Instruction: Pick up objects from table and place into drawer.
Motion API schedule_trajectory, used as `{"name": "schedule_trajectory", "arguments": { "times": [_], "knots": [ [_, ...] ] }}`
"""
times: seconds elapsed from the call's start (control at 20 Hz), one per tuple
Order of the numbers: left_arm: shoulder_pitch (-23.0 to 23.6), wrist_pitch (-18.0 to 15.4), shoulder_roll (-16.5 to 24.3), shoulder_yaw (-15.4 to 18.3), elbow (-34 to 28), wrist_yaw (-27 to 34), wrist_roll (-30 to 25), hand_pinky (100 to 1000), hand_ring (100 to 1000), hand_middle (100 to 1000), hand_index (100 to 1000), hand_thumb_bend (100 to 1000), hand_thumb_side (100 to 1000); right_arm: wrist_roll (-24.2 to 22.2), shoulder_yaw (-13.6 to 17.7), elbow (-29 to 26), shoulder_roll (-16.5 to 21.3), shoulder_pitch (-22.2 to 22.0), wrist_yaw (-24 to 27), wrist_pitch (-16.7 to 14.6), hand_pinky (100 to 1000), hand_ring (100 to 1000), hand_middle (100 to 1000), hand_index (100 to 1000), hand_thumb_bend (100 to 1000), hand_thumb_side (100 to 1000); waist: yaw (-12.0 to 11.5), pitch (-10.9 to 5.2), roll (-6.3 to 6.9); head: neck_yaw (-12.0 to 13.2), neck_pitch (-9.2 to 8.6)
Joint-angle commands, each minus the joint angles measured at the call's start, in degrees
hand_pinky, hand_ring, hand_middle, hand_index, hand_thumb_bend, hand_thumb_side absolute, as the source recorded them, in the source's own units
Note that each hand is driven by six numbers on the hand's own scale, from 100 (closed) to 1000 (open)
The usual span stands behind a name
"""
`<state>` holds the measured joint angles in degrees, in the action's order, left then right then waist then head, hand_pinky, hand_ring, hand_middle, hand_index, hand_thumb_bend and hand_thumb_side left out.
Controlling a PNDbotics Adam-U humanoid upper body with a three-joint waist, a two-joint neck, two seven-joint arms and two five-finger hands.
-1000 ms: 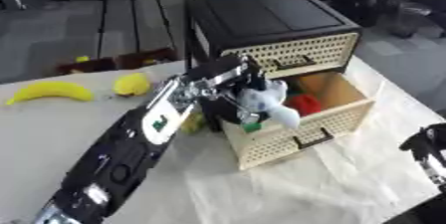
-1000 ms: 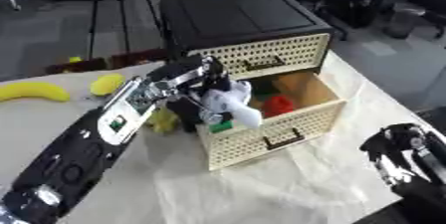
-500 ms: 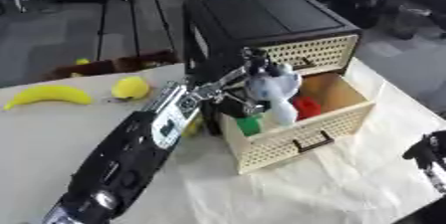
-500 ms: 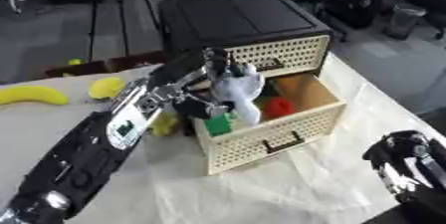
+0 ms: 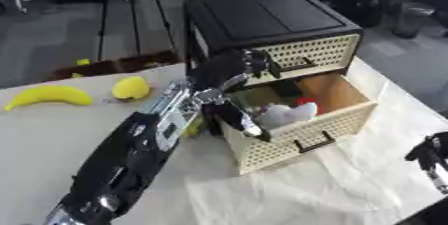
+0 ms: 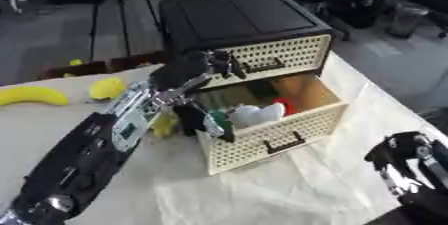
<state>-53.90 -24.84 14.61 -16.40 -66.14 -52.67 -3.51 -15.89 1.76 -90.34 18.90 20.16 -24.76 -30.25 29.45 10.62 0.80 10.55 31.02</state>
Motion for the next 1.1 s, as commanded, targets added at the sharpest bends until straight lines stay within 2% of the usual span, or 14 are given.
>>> {"name": "schedule_trajectory", "arguments": {
  "times": [0.05, 0.2, 0.4, 0.6, 0.75, 0.85, 1.05, 1.1],
  "knots": [
    [-0.89, 0.27, 0.65, 1.17, -0.79, 0.26, 1.17, 668, 553, 631, 734, 950, 453, 0.03, 0.47, -1.13, 1.08, 0.65, 0.57, -0.07, 100, 235, 336, 562, 100, 839, -0.05, -0.69, -0.28, 0.15, -0.62],
    [-0.90, 0.18, 1.07, 0.73, -3.21, 5.22, 1.28, 652, 517, 599, 719, 888, 466, -0.03, 0.40, -1.09, 1.25, 0.57, 0.66, -0.16, 100, 236, 338, 561, 100, 836, -0.55, -0.70, -0.33, 0.04, -0.58],
    [-1.11, 1.59, 2.45, -0.46, -9.89, 15.96, -2.28, 637, 489, 570, 684, 814, 503, 0.03, 0.37, -1.34, 1.34, 0.46, 0.93, -0.30, 100, 239, 341, 561, 100, 831, -1.68, -1.11, -0.80, -0.39, -0.16],
    [-0.23, 4.59, 4.42, -1.78, -17.74, 27.26, -8.36, 632, 477, 560, 684, 749, 560, -0.46, -0.29, -1.31, 1.69, -0.30, 1.30, -0.54, 100, 254, 358, 562, 100, 838, -3.53, -2.29, -1.59, -0.90, 0.95],
    [1.43, 7.97, 6.47, -1.77, -23.66, 35.69, -12.04, 627, 470, 554, 683, 714, 584, -2.58, -1.52, -1.01, 1.83, -0.93, 1.69, -1.27, 100, 283, 388, 554, 100, 851, -5.10, -3.43, -2.15, -1.43, 1.92],
    [3.32, 10.56, 8.40, -1.04, -27.59, 40.83, -13.53, 625, 466, 551, 682, 670, 611, -4.69, -2.60, -0.90, 2.20, -1.43, 2.45, -2.00, 120, 326, 431, 546, 100, 867, -6.18, -4.13, -2.43, -1.89, 2.55],
    [8.29, 15.42, 12.64, 2.20, -33.58, 47.94, -14.09, 622, 461, 548, 682, 531, 708, -9.77, -4.58, -0.47, 3.23, -2.99, 4.49, -3.23, 278, 503, 579, 526, 100, 904, -8.21, -5.51, -2.68, -3.20, 4.13],
    [9.71, 16.56, 13.57, 3.33, -34.61, 49.44, -13.65, 622, 460, 548, 680, 522, 712, -11.16, -5.05, -0.27, 3.40, -3.32, 5.13, -3.45, 311, 545, 610, 531, 100, 910, -8.65, -5.78, -2.66, -3.52, 4.48]
  ]
}}
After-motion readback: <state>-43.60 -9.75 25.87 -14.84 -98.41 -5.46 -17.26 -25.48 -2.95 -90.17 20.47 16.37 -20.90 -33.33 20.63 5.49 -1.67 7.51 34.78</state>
